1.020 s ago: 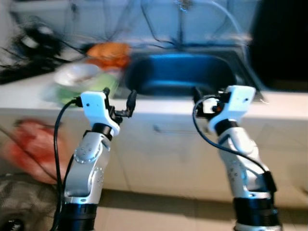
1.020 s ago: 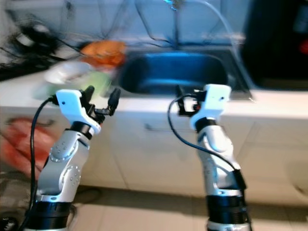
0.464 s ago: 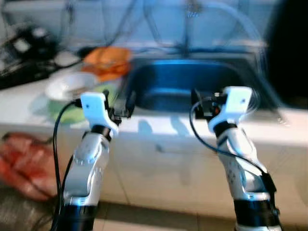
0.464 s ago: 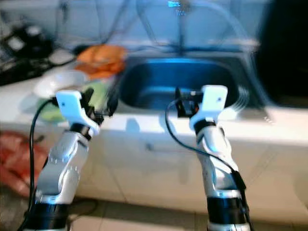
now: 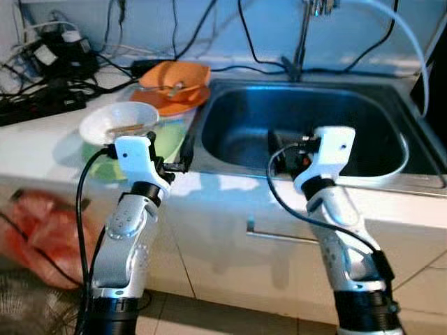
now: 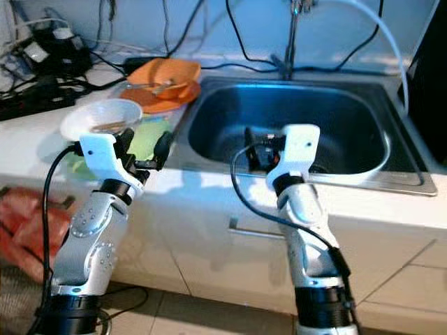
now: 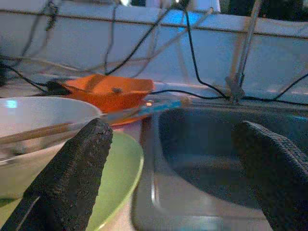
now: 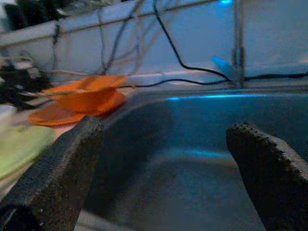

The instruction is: Kitchen organization

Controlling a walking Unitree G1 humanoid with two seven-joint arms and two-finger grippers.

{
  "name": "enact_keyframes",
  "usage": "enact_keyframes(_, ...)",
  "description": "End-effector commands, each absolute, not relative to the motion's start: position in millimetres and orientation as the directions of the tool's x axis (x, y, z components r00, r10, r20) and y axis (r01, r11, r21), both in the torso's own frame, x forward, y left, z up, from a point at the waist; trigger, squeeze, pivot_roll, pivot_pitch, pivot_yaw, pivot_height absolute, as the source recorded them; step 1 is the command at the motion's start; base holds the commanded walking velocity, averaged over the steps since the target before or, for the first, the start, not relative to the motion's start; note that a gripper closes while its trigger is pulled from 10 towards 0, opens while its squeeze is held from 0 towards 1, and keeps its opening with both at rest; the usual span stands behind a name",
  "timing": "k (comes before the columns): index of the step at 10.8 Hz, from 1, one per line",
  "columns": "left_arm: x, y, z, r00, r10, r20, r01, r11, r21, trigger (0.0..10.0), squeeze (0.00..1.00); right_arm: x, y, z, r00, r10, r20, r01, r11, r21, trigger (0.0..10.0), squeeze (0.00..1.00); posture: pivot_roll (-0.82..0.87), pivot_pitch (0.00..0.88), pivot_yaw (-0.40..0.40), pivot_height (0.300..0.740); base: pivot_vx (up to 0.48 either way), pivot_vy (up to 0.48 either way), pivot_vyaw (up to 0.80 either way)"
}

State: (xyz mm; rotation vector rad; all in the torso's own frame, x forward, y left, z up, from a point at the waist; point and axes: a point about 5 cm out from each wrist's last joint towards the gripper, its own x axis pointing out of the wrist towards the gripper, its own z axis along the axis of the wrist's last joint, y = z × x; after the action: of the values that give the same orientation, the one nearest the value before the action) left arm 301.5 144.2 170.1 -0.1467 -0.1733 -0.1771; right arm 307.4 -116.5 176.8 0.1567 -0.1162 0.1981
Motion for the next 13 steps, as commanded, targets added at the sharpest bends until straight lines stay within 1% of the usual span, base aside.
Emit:
enact_keyframes(1, 301, 145, 171, 0.969, -0.167, 0.183, 0.192, 0.973, -0.126, 10.0, 0.0, 305, -113, 187, 0.962, 0.203, 0.182, -0.23, 0.962, 0.146, 10.0, 0.0, 0.05, 0.003, 0.066, 0.74, 0.0, 0.0, 0.0)
enact_keyframes(4, 301, 146, 174, 0.967, -0.161, 0.199, 0.187, 0.975, -0.116, 10.0, 0.0, 305, -114, 188, 0.961, 0.204, 0.188, -0.234, 0.959, 0.158, 10.0, 0.0, 0.05, 0.001, 0.066, 0.74, 0.0, 0.0, 0.0)
enact_keyframes(5, 301, 144, 177, 0.96, -0.181, 0.215, 0.204, 0.975, -0.09, 10.0, 0.0, 305, -113, 188, 0.96, 0.205, 0.189, -0.236, 0.959, 0.158, 10.0, 0.0, 0.05, 0.0, 0.066, 0.74, 0.0, 0.0, 0.0)
enact_keyframes(6, 301, 140, 174, 0.958, -0.201, 0.205, 0.223, 0.97, -0.094, 10.0, 0.0, 305, -113, 188, 0.96, 0.208, 0.186, -0.238, 0.959, 0.154, 10.0, 0.0, 0.05, 0.0, 0.066, 0.74, 0.0, 0.0, -0.8)
enact_keyframes(8, 299, 128, 169, 0.936, -0.301, 0.183, 0.322, 0.942, -0.099, 10.0, 0.0, 306, -113, 188, 0.96, 0.208, 0.187, -0.238, 0.959, 0.153, 10.0, 0.0, 0.05, 0.0, 0.065, 0.74, 0.0, 0.0, -0.8)
enact_keyframes(9, 298, 126, 169, 0.93, -0.318, 0.183, 0.336, 0.939, -0.078, 10.0, 0.0, 306, -113, 188, 0.96, 0.209, 0.187, -0.239, 0.959, 0.154, 10.0, 0.0, 0.05, 0.0, 0.065, 0.74, 0.0, 0.0, -0.8)
enact_keyframes(13, 301, 133, 172, 0.943, -0.269, 0.195, 0.288, 0.955, -0.077, 10.0, 0.0, 306, -112, 189, 0.956, 0.219, 0.198, -0.249, 0.958, 0.14, 10.0, 0.0, 0.04, 0.0, 0.063, 0.74, 0.0, 0.0, 0.0)
